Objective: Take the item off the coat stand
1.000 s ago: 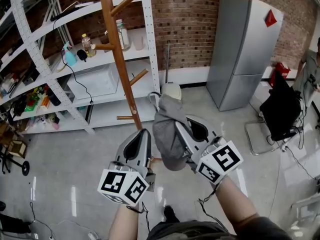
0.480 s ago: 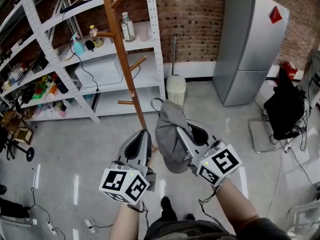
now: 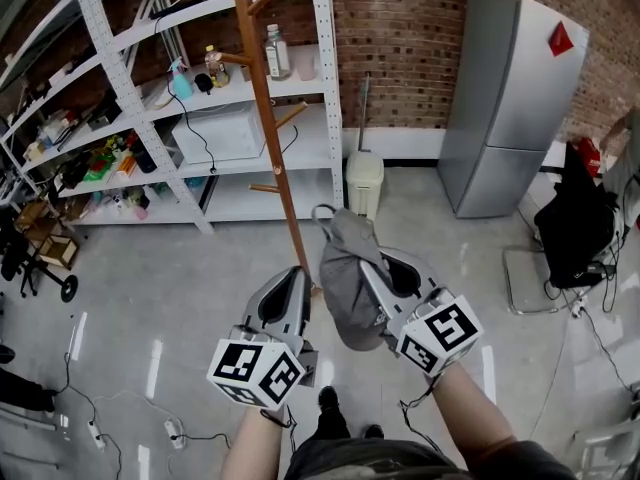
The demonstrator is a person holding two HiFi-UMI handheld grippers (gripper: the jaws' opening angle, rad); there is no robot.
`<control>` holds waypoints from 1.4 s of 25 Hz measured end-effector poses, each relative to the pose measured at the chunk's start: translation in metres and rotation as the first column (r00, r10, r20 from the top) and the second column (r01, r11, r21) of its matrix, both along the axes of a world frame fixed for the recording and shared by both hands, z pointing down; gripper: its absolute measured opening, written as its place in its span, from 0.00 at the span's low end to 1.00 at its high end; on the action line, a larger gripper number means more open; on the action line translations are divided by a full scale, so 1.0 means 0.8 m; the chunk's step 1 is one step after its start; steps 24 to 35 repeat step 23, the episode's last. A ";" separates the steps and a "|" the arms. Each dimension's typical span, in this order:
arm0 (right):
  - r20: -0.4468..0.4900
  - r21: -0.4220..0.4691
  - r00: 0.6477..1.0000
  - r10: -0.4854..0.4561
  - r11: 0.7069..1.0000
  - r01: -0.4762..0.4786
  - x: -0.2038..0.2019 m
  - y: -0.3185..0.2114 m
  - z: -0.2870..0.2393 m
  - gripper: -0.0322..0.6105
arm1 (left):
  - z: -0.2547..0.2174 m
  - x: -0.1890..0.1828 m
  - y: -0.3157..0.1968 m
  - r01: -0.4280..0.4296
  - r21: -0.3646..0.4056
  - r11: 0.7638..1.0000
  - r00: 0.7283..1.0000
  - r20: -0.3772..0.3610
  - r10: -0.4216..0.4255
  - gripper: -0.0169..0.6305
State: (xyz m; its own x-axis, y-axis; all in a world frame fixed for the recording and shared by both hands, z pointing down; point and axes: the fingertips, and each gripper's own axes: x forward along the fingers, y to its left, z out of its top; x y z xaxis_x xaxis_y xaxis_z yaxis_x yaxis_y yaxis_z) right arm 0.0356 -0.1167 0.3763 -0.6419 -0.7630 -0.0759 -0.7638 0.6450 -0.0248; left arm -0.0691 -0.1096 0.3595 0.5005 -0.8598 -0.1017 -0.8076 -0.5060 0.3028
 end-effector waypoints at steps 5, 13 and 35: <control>-0.011 0.000 1.000 -0.007 1.000 0.007 0.006 0.023 0.003 0.15 | 0.001 0.006 0.023 0.006 0.008 1.000 1.000 -0.008 -0.006 0.04; -0.023 -0.026 0.999 -0.023 0.999 0.023 0.006 0.051 0.020 0.15 | 0.006 0.008 0.046 0.014 0.002 1.000 1.000 -0.018 -0.014 0.04; -0.021 -0.031 1.000 -0.008 0.999 0.008 0.024 0.070 0.022 0.15 | 0.007 0.022 0.065 0.004 -0.005 1.000 1.000 -0.015 -0.004 0.04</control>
